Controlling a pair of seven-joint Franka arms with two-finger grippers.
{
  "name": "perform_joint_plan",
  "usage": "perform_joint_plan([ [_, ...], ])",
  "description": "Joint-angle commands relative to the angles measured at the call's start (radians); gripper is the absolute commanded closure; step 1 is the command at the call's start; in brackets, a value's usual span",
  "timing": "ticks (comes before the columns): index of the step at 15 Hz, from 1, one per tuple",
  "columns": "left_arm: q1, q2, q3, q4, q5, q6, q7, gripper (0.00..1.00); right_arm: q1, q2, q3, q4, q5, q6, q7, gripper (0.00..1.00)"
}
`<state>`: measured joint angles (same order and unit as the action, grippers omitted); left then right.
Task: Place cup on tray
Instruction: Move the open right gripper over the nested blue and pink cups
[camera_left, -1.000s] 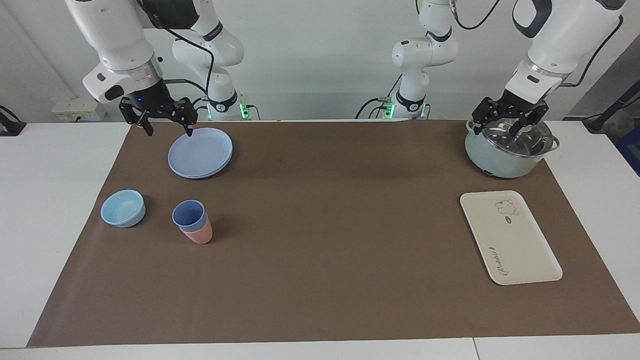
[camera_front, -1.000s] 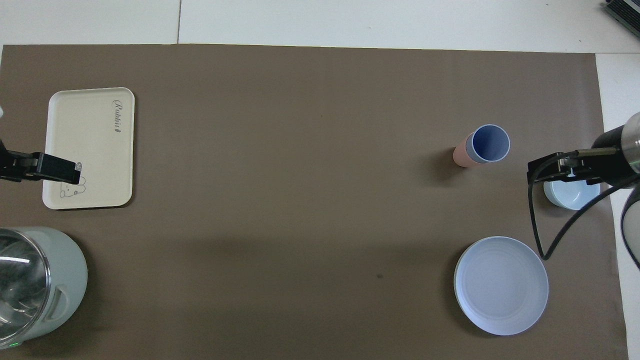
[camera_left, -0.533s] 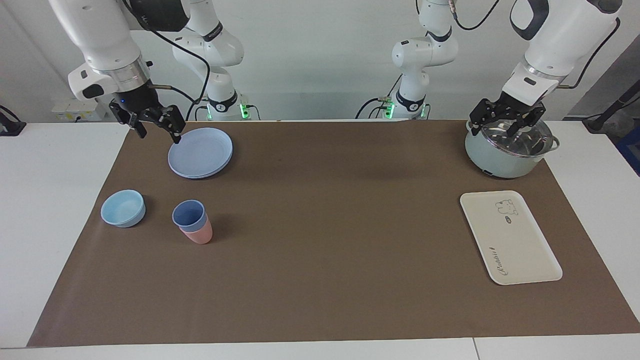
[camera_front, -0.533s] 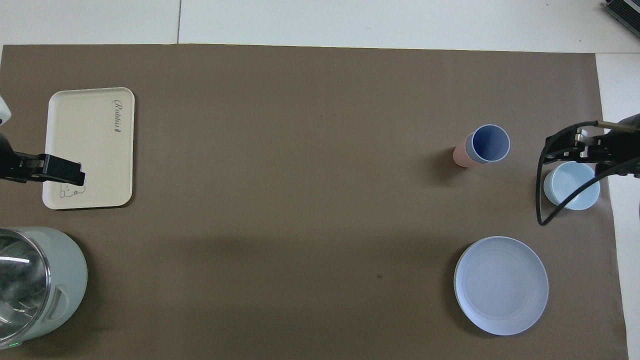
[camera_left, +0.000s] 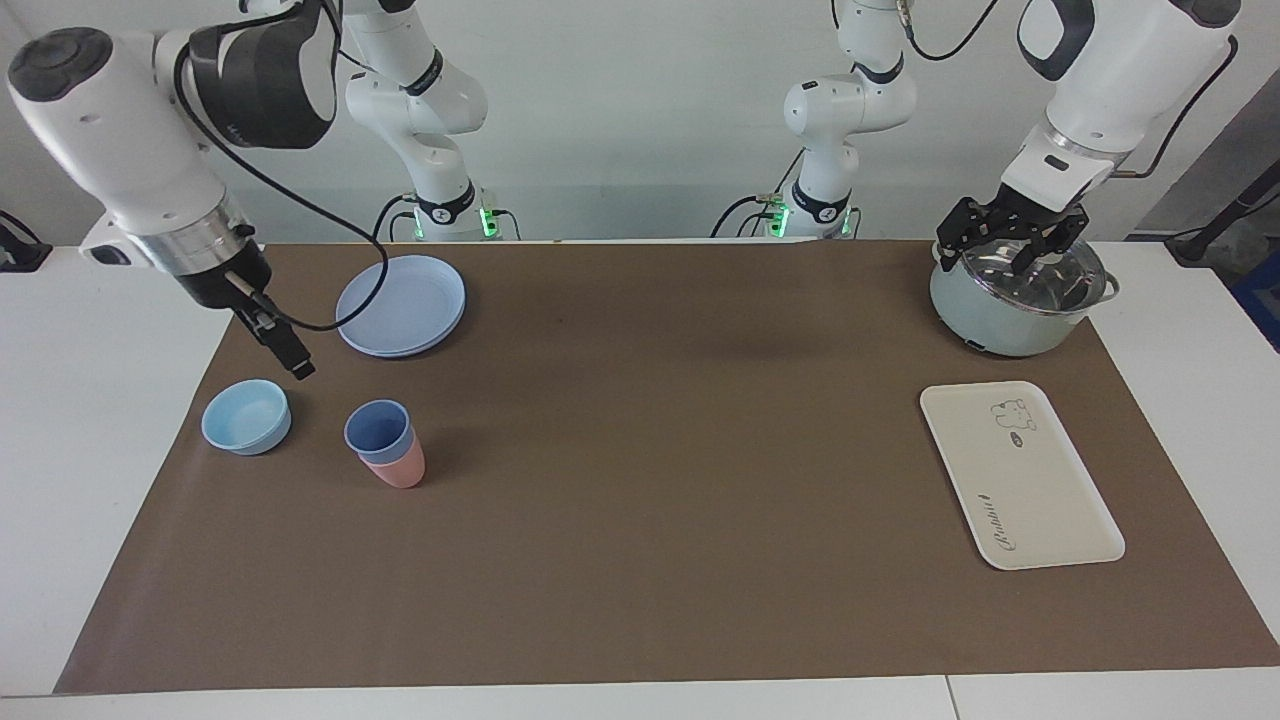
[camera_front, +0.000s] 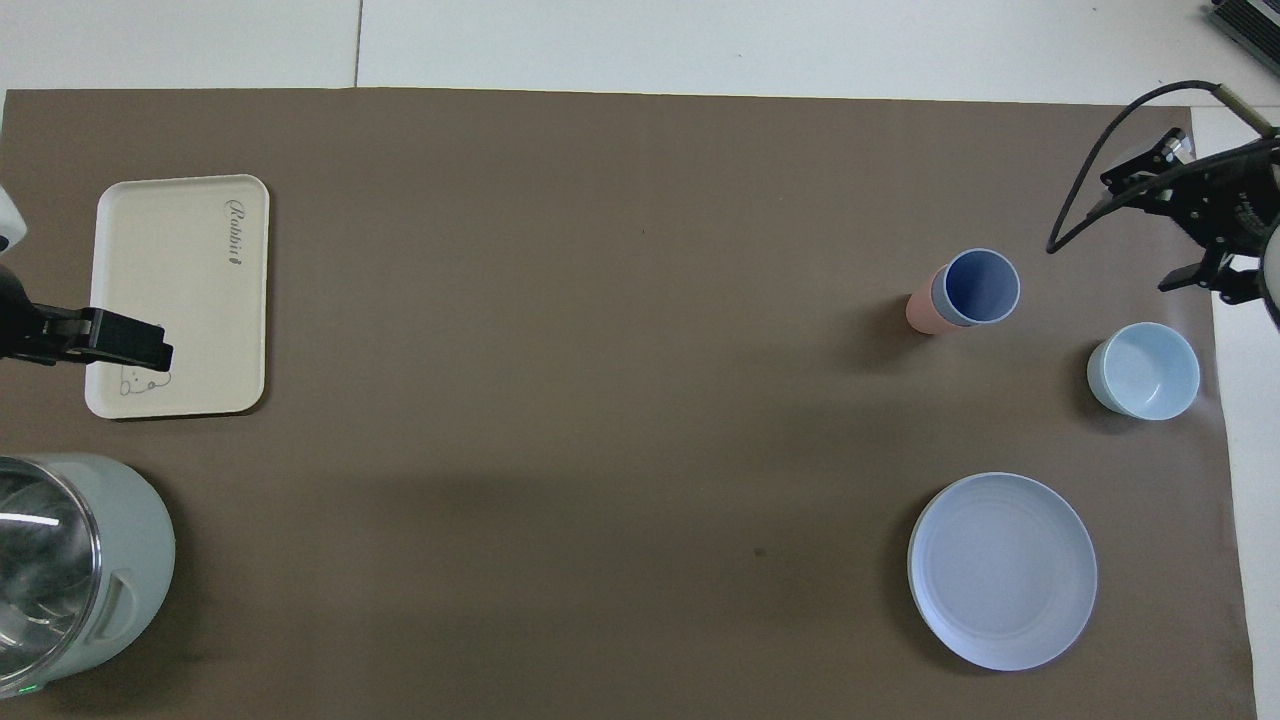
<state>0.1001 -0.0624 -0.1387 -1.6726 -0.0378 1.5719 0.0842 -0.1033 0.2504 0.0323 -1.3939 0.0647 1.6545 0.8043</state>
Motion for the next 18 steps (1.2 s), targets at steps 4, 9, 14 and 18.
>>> perform_joint_plan([
  [4, 0.001, -0.017, -0.001, -0.027, -0.017, 0.017, -0.009, 0.0, -0.088, 0.229, 0.011, 0.171, 0.125, -0.013, 0.029, 0.09],
  [9, 0.001, -0.019, -0.001, -0.035, -0.017, 0.02, -0.009, 0.0, -0.145, 0.37, 0.011, 0.183, 0.259, 0.017, 0.084, 0.09],
  [14, 0.001, -0.023, -0.001, -0.041, -0.017, 0.023, -0.009, 0.0, -0.171, 0.475, 0.012, 0.199, 0.38, 0.053, 0.122, 0.09],
  [18, 0.001, -0.023, -0.002, -0.042, -0.017, 0.025, -0.015, 0.0, -0.162, 0.468, 0.014, 0.136, 0.421, 0.033, 0.125, 0.09],
])
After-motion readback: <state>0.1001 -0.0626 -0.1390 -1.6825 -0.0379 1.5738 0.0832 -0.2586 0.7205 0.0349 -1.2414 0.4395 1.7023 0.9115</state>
